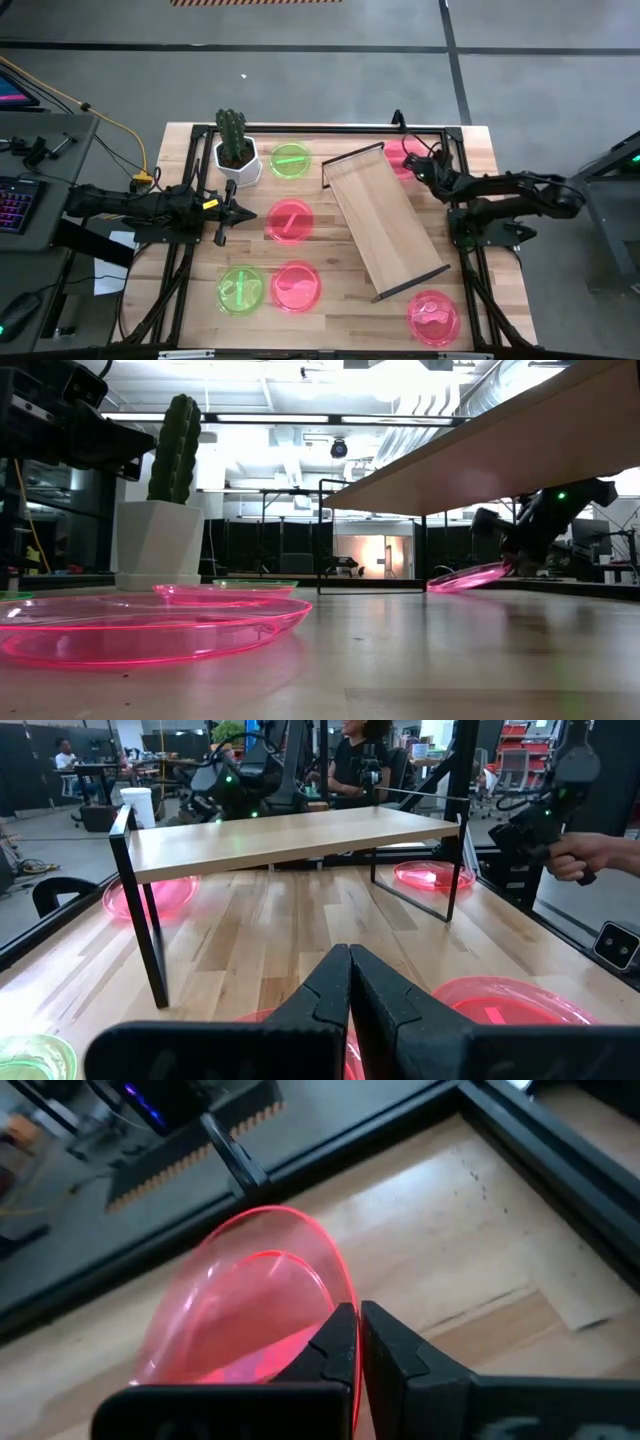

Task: Place and stack plates onto a shelf
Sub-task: Put the top right pink plate on the shelf

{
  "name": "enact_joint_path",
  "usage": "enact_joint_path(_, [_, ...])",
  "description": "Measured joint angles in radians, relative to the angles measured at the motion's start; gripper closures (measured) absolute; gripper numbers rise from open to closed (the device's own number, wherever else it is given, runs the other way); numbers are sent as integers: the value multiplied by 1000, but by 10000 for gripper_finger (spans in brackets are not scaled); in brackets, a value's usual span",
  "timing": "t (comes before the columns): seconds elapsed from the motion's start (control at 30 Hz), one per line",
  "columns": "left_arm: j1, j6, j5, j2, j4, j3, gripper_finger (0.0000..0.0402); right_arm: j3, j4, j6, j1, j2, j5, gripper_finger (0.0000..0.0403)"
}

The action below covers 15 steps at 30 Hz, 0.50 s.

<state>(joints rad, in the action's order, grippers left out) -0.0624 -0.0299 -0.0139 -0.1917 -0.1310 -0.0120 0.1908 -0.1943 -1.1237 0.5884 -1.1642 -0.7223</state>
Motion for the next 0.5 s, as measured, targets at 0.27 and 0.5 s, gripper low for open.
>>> enact_joint_path(0.27, [0, 0, 0, 0, 0, 0, 401, -96, -8, -1, 0, 215, -7, 403])
enact_joint_path(0.5, [0, 0, 0, 0, 0, 0, 401, -120, -20, 5, 0, 370, -31, 403])
